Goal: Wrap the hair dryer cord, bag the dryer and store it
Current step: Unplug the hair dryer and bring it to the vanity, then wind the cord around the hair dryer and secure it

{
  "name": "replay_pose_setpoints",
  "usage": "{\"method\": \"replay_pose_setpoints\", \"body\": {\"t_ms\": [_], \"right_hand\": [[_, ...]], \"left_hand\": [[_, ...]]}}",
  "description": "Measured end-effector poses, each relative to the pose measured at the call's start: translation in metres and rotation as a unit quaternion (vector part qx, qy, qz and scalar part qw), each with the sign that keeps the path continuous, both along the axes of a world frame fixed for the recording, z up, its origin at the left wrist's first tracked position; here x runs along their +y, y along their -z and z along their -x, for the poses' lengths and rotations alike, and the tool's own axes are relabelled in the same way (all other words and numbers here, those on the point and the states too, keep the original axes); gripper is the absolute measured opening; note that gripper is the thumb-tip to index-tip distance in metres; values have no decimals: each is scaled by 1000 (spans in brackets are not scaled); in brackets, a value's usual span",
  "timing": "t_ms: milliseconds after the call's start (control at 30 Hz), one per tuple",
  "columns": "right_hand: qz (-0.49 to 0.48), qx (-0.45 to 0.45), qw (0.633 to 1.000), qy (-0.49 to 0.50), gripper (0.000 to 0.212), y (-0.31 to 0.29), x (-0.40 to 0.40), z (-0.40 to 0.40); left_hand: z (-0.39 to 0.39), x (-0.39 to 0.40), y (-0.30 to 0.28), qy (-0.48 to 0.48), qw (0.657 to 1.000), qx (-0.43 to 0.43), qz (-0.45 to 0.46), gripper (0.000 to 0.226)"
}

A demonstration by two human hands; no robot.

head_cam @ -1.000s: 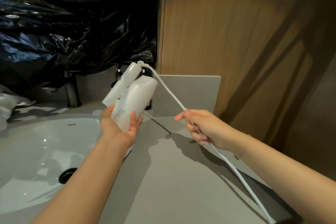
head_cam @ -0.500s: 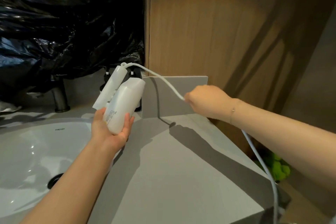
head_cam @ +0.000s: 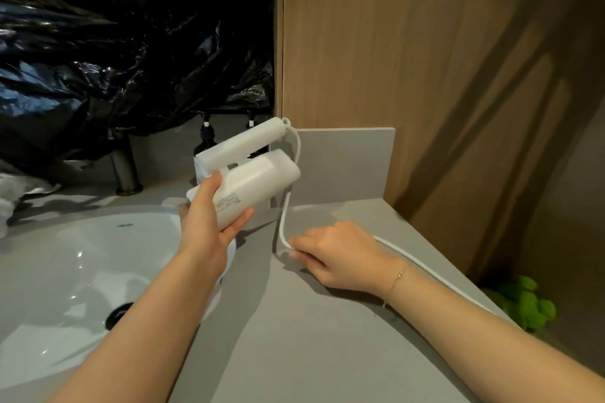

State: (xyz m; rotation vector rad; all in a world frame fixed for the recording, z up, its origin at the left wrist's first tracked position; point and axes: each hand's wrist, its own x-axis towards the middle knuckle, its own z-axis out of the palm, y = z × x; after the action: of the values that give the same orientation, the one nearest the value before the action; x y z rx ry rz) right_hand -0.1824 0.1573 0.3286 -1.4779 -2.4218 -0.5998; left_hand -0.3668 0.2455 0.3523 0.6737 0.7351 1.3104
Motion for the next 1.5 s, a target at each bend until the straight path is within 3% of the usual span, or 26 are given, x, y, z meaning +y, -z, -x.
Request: {"method": "replay_pose_setpoints", "body": {"t_ms": [267,467,600,833,1000,1267,1500], "right_hand": [[-124,137,979,-92,21,-11,-15,-3],[-191,231,953,-51,29,-16,-13,-22],[-183,274,944,-2,44,-19,-11,-35],[-177,293,938,58,37,-22,-8,-48],[-190,381,897,122,48,-29,-10,-55],[-61,517,848,104,54,-36,-11,-61],[-56,588,800,107,41,-37,-9,-71]], "left_hand": [[3,3,5,25,981,172,-86,48],[-1,0,6,91,964,226,-109,44],[1,-1,6,115,959,236,-104,37],[1,-6,1,152,943,270,-120,37],[-3,-14,-1,204,922,302,-133,33],[-6,-18,3,249,913,298,-124,23],[3,-15,-1,281,912,287,-83,22]]}}
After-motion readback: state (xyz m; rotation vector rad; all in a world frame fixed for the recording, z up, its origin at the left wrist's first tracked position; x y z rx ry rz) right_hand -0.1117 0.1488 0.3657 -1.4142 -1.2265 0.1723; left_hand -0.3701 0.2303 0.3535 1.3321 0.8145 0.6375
